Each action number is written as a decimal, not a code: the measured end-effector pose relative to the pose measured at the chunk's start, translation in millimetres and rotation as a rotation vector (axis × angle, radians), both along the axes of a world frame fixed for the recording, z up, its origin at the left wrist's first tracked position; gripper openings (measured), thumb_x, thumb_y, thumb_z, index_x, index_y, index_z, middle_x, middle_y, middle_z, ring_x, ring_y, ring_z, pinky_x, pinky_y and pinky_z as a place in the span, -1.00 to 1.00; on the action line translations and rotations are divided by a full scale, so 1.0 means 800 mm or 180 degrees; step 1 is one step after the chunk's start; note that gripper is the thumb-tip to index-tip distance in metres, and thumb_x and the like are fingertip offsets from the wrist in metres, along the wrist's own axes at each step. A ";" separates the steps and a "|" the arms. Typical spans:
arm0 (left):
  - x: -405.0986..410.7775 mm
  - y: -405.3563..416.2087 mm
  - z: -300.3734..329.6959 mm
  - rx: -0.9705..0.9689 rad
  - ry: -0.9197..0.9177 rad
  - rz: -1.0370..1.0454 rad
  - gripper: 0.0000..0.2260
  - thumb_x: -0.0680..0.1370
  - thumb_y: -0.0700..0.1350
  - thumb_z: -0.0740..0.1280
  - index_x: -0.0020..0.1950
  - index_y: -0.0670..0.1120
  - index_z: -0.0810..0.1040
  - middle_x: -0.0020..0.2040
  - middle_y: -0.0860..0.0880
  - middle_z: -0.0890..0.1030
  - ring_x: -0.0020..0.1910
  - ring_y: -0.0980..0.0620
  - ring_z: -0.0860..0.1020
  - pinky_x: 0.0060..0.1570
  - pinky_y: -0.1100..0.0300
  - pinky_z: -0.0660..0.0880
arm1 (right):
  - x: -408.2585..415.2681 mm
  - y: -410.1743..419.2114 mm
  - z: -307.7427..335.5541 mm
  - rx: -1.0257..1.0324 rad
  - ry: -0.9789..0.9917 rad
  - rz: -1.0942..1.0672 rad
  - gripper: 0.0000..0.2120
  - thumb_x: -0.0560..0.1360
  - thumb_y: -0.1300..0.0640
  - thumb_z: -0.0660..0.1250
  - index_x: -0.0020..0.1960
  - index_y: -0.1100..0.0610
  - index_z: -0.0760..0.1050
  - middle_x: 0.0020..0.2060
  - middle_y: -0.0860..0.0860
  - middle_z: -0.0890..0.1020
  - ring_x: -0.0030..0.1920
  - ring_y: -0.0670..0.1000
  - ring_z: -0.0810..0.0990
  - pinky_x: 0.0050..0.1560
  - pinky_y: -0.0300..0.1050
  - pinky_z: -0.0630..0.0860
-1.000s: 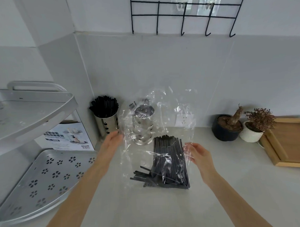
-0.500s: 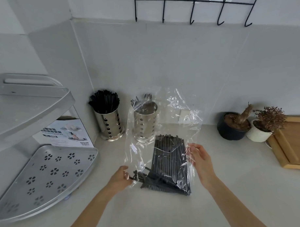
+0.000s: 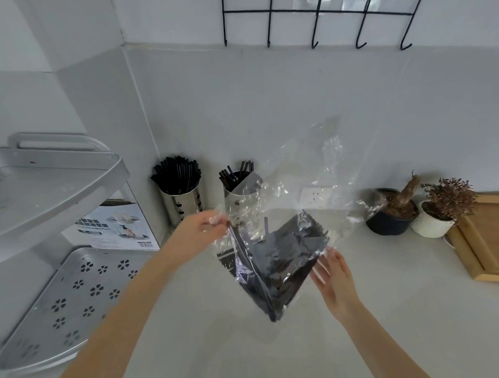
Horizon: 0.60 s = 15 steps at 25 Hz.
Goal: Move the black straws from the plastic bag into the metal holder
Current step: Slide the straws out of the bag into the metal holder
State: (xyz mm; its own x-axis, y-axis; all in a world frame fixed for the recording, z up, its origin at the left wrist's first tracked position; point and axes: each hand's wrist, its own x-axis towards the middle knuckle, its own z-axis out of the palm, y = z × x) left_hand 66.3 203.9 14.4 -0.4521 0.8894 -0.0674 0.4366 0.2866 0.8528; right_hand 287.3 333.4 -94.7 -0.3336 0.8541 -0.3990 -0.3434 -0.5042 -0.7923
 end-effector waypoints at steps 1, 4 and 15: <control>0.003 0.004 0.014 0.0171 0.0028 -0.0078 -0.92 0.50 -0.13 0.29 -0.11 -0.03 0.59 -0.20 0.06 0.59 -0.26 0.11 0.50 -0.23 0.35 0.36 | -0.004 -0.004 0.000 -0.0115 0.0135 -0.0011 -0.86 0.58 0.12 0.12 -0.12 0.05 0.40 -0.10 0.02 0.57 -0.05 0.00 0.55 0.00 -0.11 0.46; 0.019 0.013 0.041 0.0454 0.0180 -0.0181 -0.74 0.50 -0.15 0.29 -0.30 0.20 0.51 -0.35 0.22 0.61 -0.40 0.33 0.52 -0.32 0.45 0.42 | -0.015 -0.013 -0.001 -0.0486 0.0508 -0.0086 -0.82 0.58 0.16 0.09 -0.18 0.06 0.36 -0.16 0.01 0.54 -0.10 0.00 0.53 -0.05 -0.10 0.45; 0.036 -0.001 0.027 0.0694 -0.0117 -0.0132 -0.87 0.46 -0.15 0.34 -0.21 0.08 0.57 -0.34 0.36 0.61 -0.30 0.41 0.54 -0.23 0.62 0.38 | -0.029 -0.016 0.010 -0.0627 0.0621 -0.0044 -0.85 0.57 0.15 0.10 -0.12 0.10 0.41 -0.18 0.05 0.51 -0.15 0.07 0.52 -0.06 0.04 0.50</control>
State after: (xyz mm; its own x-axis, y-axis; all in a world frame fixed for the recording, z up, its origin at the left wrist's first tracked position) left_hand 95.2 203.5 35.6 -0.4157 0.9025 0.1126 0.4116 0.0763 0.9081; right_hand 264.4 320.8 -86.9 -0.4094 0.7714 -0.4872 -0.4878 -0.6363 -0.5976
